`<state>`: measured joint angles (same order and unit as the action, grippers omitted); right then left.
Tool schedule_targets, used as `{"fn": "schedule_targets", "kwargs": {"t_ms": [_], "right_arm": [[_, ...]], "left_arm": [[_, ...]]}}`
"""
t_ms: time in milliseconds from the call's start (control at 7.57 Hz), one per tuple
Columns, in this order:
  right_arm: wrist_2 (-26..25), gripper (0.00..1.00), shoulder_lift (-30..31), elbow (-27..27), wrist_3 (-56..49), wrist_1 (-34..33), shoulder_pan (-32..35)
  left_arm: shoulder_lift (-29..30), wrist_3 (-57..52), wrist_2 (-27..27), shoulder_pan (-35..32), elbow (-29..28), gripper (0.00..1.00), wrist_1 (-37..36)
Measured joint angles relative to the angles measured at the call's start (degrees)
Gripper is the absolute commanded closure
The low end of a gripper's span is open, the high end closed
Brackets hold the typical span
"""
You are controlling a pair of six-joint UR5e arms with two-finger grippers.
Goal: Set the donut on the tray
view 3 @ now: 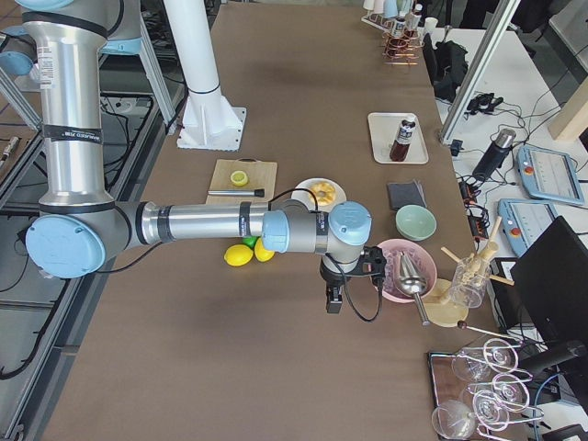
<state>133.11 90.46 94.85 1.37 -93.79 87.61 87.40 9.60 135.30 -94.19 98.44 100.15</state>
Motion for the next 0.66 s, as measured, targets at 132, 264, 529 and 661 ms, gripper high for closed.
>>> {"fn": "schedule_targets", "kwargs": {"t_ms": [132, 264, 529, 661], "right_arm": [[0.07, 0.00, 0.04, -0.01, 0.06, -0.03, 0.06], [0.10, 0.00, 0.05, -0.01, 0.10, -0.03, 0.08], [0.02, 0.00, 0.00, 0.00, 0.12, 0.00, 0.10], [-0.01, 0.00, -0.05, -0.05, 0.15, 0.00, 0.10]], "left_arm": [[-0.92, -0.65, 0.86, -0.10, -0.05, 0.02, 1.34], [-1.45, -1.10, 1.55, -0.15, -0.24, 0.02, 2.41], [-1.75, -1.29, 2.01, -0.20, -0.38, 0.02, 3.16], [-1.77, -1.35, 2.09, -0.20, -0.41, 0.02, 3.25]]}}
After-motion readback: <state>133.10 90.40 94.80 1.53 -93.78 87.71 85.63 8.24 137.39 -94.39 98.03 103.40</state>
